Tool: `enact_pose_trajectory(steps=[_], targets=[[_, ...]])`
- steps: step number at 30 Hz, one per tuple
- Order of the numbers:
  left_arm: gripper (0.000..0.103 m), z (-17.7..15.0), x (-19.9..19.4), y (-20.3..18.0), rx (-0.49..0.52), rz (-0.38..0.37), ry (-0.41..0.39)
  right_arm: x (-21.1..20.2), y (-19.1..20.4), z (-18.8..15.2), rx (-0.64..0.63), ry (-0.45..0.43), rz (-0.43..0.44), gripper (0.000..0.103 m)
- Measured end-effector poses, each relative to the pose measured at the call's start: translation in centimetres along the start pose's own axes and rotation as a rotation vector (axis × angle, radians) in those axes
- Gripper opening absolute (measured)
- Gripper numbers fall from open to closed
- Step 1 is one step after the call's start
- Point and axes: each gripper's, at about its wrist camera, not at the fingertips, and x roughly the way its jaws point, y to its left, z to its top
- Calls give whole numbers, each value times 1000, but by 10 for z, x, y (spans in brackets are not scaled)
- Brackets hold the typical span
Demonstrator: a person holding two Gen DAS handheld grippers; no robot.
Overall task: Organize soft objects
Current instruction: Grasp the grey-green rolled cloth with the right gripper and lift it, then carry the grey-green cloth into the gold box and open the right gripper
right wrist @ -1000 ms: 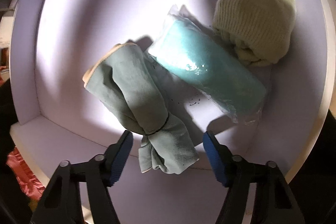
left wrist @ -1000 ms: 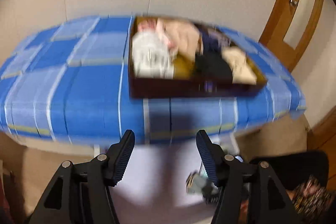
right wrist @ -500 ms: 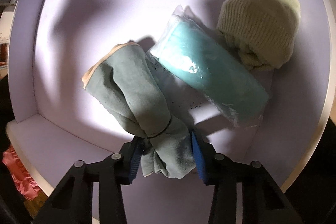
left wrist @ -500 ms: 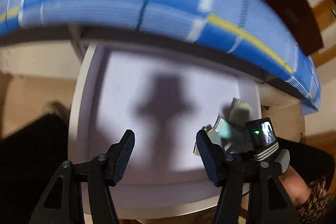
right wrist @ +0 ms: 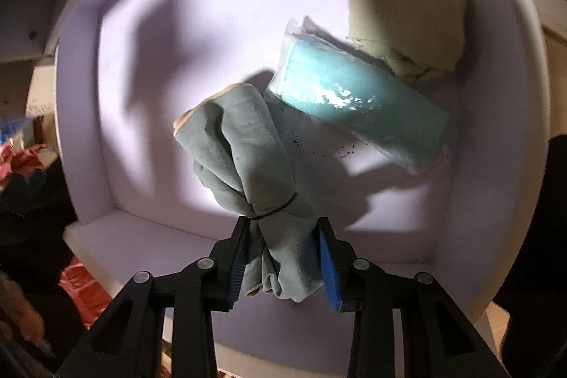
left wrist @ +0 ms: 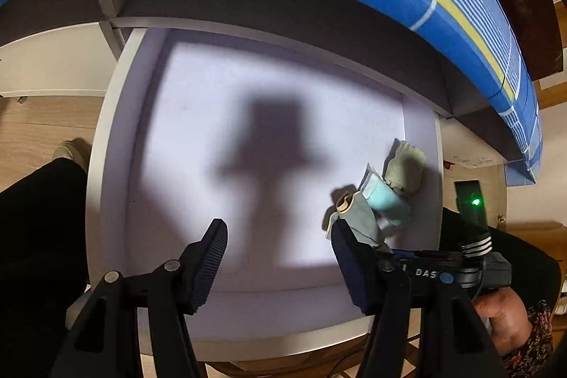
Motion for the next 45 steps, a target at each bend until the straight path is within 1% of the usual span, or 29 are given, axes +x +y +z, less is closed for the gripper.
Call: enact_pose_trajectory(steps=[7,12,19,21,25,30,33,37,41,45], targets=[[62,-3,-4,0,10,10,-1,-15,-10,-7,48,-22,66,35],[62,-3,-6,3,1,2,-7,-35,-27,-13,102,-38,155,35],[62,-5,-11,2,8,9,-23,-60,-34,-23,143,-68,259,35],[62,-6,-12,2,9,8,-25,-61,-35,-23,155,-68,287,35],[62,-7,-13,7,-3,2,-23,-66,-29,-30,155,-77,317,35],[62,-6,-15,9,-23,-8,-33,-86,-28,-43,146,-94,371,33],[62,-7,-15,7,-16,-3,-36,-97,-22,-49,130,-115,375,33],[62,-10,-17,7,-10,-3,-40,-101,-28,-49,138,-124,345,32],[62,-11,-18,11,-23,-1,-42,-95,-24,-47,162,-119,372,32],[62,-10,-17,14,-43,-6,-38,-101,-22,-47,164,-133,386,32]])
